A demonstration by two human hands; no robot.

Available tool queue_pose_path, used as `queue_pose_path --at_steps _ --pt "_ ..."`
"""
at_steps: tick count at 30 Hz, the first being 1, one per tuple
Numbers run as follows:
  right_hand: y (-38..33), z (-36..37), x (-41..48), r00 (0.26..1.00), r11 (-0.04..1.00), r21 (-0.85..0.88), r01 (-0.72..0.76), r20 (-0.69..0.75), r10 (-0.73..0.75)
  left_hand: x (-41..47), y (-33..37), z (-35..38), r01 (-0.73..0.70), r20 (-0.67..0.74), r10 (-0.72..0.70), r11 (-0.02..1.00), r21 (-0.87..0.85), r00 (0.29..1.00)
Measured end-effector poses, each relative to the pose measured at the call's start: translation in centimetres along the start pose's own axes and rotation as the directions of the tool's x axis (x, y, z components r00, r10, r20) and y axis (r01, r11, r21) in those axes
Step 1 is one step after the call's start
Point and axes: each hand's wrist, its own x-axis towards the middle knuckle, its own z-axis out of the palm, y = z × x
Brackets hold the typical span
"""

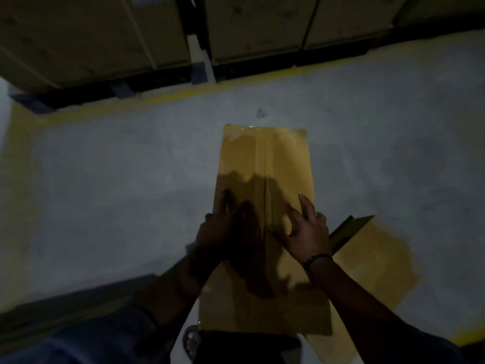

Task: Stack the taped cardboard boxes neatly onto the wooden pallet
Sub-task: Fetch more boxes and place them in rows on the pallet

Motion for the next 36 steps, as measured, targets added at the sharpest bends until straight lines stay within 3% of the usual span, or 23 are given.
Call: queue_pose_path --at_steps 6,10,18,22,28,36 --pt "-10.1 -13.5 -4.9 0.990 0.986 0.099 0.131 0.035 -0.135 -12.8 0.8 -9.2 0.134 -0.118 -0.146 0.986 -0.099 0.982" --pt "-16.5 -18.9 -8.5 0.945 0.945 -0.007 0.326 -0.007 -0.326 -21.6 0.3 -13.5 0.188 -0.288 -0.228 0.969 -0.161 0.930" --pt "-27.9 -27.0 -20.1 0.846 0.853 0.024 0.522 -0.141 -0.514 -40.9 1.8 -19.6 0.333 -0.554 -0.408 0.913 -0.236 0.726" --pt "-32.0 -28.0 -27.7 0.757 0.775 0.001 0.632 -0.212 -0.618 -50.8 1.6 -17.8 0.360 -0.644 -0.468 0.882 -0.303 0.605" --pt "-36.9 -26.7 -39.1 0.595 0.603 0.015 0.797 -0.183 -0.782 -64.8 1.2 -11.9 0.436 -0.718 -0.569 0.808 -0.397 0.401" --pt "-42.4 -20.6 -53.8 0.322 0.319 0.061 0.946 -0.064 -0.944 -80.2 1.6 -0.9 0.585 -0.589 -0.798 0.540 -0.605 0.127"
